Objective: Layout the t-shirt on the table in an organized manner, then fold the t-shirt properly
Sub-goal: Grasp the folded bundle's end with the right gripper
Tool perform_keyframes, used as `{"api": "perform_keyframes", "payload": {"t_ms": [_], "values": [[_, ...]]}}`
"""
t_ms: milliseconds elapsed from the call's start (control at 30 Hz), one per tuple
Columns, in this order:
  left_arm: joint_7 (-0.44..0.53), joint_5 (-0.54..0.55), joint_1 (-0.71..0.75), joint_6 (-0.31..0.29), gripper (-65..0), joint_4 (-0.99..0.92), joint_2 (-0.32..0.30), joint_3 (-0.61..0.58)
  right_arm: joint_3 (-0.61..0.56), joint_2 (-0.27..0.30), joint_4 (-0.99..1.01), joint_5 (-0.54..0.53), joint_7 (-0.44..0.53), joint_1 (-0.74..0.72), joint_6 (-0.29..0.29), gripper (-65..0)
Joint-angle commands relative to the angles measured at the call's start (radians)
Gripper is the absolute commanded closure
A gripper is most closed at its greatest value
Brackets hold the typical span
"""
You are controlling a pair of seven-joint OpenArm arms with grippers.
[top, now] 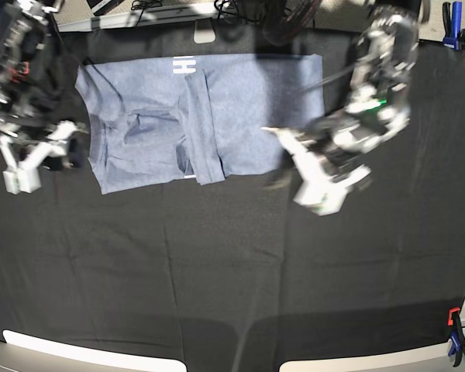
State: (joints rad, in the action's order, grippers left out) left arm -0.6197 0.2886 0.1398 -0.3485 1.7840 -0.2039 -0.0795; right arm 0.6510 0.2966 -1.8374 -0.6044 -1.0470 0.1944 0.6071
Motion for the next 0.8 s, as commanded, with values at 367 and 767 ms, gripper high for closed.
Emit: {"api": "perform_keyframes", "payload": {"t_ms": [367, 767], "values": [[-0.009, 0.244, 0.121, -0.250, -27.5, 0.018, -0.002, 0.406, 0.075, 0.050, 0.169, -0.092, 0.010, 0.092, 0.025, -25.9], [-0.021, 0.236, 0.127, -0.251, -27.5, 0.018, -0.002, 0.421, -0.058, 0.044, 0.335, -0.105, 0.072, 0.088, 0.030, -25.9]]}}
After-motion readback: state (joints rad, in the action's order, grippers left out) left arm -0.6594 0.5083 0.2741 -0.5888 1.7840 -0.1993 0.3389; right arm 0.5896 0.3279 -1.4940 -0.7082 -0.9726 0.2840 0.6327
